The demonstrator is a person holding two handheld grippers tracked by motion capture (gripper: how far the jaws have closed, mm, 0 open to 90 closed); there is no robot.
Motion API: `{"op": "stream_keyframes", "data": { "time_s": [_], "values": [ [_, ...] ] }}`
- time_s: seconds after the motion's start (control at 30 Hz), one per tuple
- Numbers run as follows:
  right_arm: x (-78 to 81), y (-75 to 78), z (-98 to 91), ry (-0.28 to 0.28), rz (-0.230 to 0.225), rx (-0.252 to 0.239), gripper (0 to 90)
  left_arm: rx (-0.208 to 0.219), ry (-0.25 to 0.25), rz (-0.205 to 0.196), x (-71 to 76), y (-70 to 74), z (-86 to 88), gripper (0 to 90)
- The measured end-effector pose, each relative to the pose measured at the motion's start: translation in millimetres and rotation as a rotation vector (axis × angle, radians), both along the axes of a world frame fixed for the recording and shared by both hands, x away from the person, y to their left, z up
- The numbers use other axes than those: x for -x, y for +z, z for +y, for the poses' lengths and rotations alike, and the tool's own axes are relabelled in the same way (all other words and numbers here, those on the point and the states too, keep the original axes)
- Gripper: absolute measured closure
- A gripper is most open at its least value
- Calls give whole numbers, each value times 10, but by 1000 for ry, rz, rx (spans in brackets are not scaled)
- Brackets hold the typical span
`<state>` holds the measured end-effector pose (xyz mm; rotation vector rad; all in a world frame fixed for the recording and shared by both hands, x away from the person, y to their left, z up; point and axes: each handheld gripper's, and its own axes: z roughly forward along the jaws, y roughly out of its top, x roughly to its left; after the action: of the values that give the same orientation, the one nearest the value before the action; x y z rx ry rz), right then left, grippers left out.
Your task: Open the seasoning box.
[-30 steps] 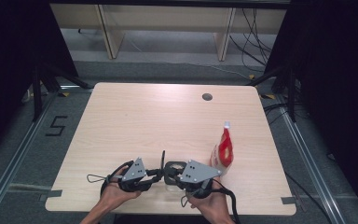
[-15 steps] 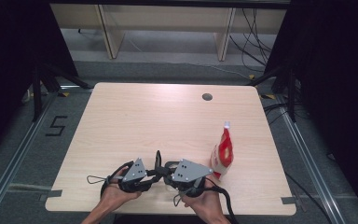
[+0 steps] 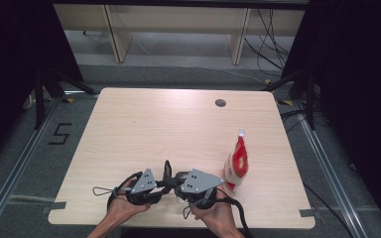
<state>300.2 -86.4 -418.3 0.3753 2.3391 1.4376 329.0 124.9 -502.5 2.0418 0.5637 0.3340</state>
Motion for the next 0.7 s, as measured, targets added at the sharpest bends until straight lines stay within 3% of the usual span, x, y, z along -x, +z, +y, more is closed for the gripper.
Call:
{"op": "stream_keyframes", "data": {
  "time_s": [0.33,0.53,0.7],
  "values": [
    [0,-9,-108,-25,-4,-5,849,-6,-10,-7,3,-3,6,719],
    [34,-45,-311,-61,11,9,803,-16,-9,0,26,1,18,713],
    [68,-134,-488,-110,25,-15,736,-17,-11,-4,31,-3,24,722]
  ]
}}
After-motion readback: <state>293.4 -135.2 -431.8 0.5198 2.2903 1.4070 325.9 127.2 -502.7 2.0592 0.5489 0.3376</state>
